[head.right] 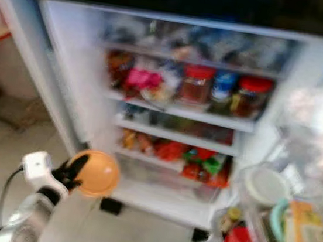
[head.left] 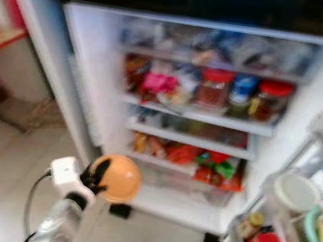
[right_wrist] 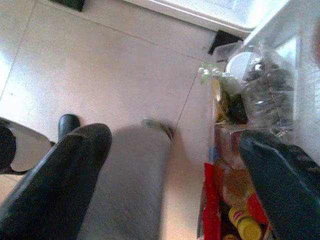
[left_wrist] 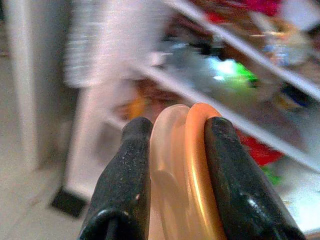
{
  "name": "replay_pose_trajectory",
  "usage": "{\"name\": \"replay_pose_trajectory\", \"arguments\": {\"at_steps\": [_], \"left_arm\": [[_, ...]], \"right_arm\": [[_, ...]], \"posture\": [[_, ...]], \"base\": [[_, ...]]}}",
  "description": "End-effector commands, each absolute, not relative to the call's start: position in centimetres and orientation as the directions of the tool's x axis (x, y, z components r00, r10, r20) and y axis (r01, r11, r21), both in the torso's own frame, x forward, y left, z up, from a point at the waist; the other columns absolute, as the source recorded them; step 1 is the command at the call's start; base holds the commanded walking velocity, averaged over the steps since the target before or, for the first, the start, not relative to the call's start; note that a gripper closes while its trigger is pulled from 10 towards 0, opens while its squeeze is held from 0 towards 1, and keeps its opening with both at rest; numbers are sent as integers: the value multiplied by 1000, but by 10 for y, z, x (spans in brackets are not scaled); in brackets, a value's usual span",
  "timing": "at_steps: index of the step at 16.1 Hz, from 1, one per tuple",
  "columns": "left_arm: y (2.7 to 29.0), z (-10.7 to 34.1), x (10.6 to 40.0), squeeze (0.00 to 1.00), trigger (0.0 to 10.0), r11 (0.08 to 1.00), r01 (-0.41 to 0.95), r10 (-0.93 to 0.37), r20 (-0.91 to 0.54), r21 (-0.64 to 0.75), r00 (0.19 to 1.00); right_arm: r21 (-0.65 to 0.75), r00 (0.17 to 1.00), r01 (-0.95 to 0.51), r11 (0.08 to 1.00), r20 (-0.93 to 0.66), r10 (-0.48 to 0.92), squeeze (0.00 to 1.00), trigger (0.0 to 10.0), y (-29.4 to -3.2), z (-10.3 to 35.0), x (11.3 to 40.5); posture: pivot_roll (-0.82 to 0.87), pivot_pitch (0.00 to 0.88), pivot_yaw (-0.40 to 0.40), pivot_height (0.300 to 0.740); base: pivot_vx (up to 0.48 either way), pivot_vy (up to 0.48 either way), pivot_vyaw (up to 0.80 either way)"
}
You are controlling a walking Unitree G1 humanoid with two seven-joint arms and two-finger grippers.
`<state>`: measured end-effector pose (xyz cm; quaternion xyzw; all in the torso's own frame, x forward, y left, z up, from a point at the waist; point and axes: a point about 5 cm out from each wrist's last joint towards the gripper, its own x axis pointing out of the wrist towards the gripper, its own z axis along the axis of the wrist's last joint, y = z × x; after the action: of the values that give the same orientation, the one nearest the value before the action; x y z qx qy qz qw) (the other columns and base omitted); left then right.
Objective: Restocking fridge
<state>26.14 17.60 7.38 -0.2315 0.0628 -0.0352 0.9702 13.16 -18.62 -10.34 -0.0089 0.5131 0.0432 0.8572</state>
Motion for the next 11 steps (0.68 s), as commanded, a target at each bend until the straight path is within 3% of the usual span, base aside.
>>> {"name": "replay_pose_trajectory", "arguments": {"at_steps": [1,11], "left_arm": [[177,73,260,0,10000,895,39,-100,-114,-444,988],[172,69,260,0,10000,889,64,-137,-130,-453,982]], "right_arm": [[25,423,-77,997,-904,56,0,10000,-190,-108,118],[46,420,-64,997,-905,69,0,10000,-189,-108,116]], "posture": [[-54,44,31,740],[-58,51,34,740]], "base": [[311,0,0],[304,0,0]]}}
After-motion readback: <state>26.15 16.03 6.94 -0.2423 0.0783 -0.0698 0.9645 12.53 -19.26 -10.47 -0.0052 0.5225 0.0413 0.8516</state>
